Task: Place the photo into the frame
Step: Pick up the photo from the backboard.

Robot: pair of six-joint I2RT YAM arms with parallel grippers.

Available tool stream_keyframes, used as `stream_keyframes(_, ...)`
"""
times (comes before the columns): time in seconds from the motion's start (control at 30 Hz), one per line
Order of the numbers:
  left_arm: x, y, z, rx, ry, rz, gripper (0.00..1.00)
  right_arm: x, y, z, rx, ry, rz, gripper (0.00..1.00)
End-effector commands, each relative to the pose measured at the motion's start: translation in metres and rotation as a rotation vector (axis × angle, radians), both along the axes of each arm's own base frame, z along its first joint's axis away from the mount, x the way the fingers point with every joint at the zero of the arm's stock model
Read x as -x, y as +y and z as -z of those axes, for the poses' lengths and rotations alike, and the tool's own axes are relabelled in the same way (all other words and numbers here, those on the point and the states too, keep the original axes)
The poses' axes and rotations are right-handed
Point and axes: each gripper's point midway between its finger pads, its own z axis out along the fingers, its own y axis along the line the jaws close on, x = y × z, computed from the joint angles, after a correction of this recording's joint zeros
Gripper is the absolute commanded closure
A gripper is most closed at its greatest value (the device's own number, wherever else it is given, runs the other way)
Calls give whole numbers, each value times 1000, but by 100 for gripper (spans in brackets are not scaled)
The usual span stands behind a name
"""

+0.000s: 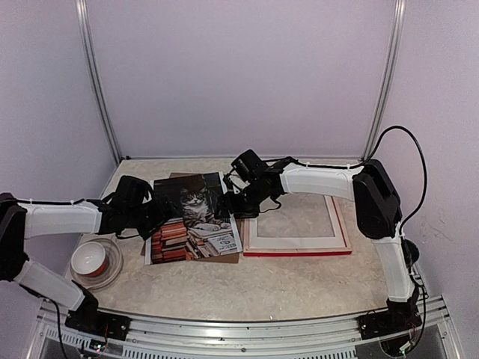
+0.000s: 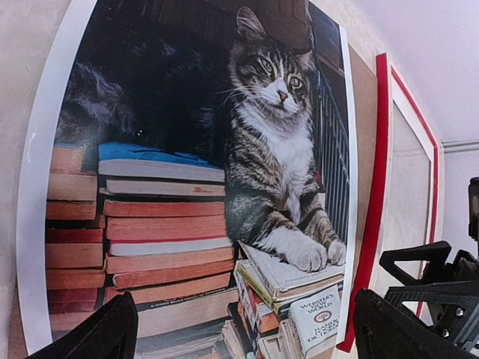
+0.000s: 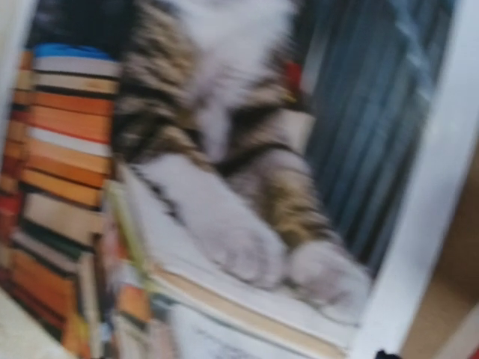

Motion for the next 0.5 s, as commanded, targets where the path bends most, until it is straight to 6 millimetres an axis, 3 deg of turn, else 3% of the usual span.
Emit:
stream_keyframes(0.0,-10,-2,-2,13,-41,0,1,1,-11,23,92,33,60,23)
stream_keyframes(0.47,-12,-10,11,32,-21,23,1,8,-14,40,123,120,138,18)
